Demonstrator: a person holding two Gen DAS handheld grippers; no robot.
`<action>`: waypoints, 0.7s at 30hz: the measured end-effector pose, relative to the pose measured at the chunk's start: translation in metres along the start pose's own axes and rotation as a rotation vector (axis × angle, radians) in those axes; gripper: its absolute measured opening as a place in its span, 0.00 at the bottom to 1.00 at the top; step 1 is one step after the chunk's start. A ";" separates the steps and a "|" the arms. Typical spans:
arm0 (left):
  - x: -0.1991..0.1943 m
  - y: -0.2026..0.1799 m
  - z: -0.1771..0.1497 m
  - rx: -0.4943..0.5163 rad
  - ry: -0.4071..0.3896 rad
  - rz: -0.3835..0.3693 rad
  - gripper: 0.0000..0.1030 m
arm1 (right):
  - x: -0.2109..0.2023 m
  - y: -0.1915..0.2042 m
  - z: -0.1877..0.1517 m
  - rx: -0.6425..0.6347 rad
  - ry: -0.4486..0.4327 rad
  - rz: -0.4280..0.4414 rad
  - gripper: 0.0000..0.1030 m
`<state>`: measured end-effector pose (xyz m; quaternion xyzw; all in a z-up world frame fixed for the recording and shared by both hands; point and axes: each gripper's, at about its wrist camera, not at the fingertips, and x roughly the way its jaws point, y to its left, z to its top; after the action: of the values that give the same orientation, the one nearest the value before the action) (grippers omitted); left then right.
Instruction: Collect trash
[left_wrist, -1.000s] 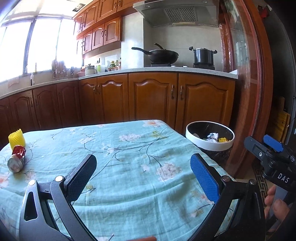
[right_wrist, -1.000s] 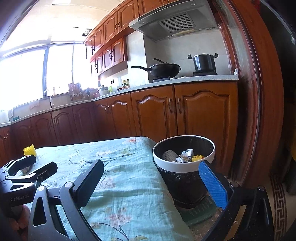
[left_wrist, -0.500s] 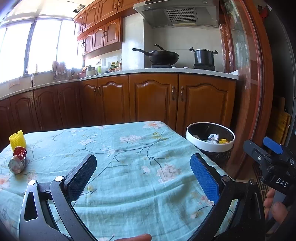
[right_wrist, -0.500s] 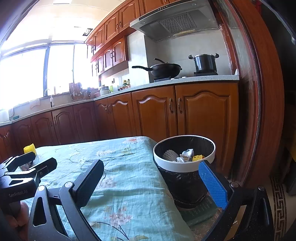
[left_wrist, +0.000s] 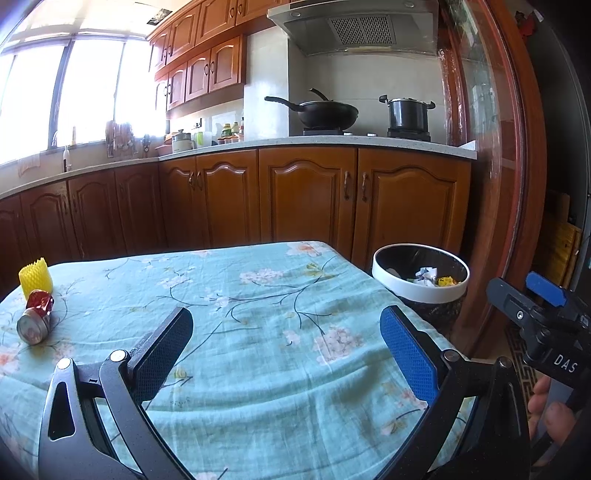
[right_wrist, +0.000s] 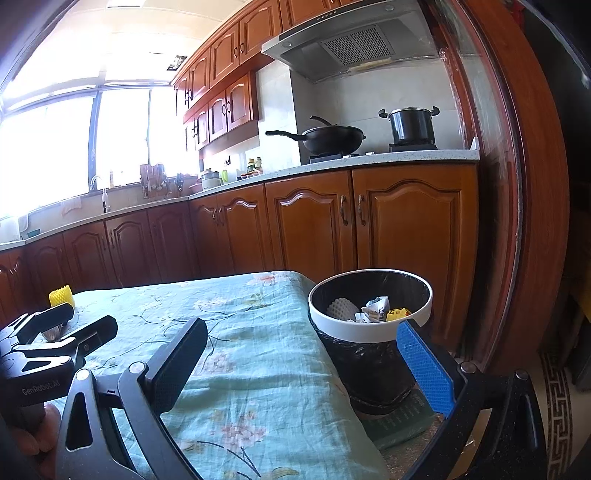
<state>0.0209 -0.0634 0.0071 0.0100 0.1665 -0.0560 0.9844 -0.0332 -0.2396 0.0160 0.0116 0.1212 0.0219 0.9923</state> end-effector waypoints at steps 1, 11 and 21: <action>0.000 0.000 0.000 0.000 0.000 0.002 1.00 | 0.000 0.000 0.000 -0.001 0.000 0.001 1.00; 0.000 0.000 0.000 0.002 0.002 -0.004 1.00 | -0.002 0.003 0.001 -0.003 -0.001 0.005 1.00; -0.001 -0.002 -0.001 0.001 0.003 -0.005 1.00 | -0.002 0.003 0.001 -0.002 -0.001 0.005 1.00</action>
<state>0.0197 -0.0649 0.0060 0.0101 0.1681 -0.0586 0.9840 -0.0354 -0.2368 0.0179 0.0109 0.1206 0.0247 0.9923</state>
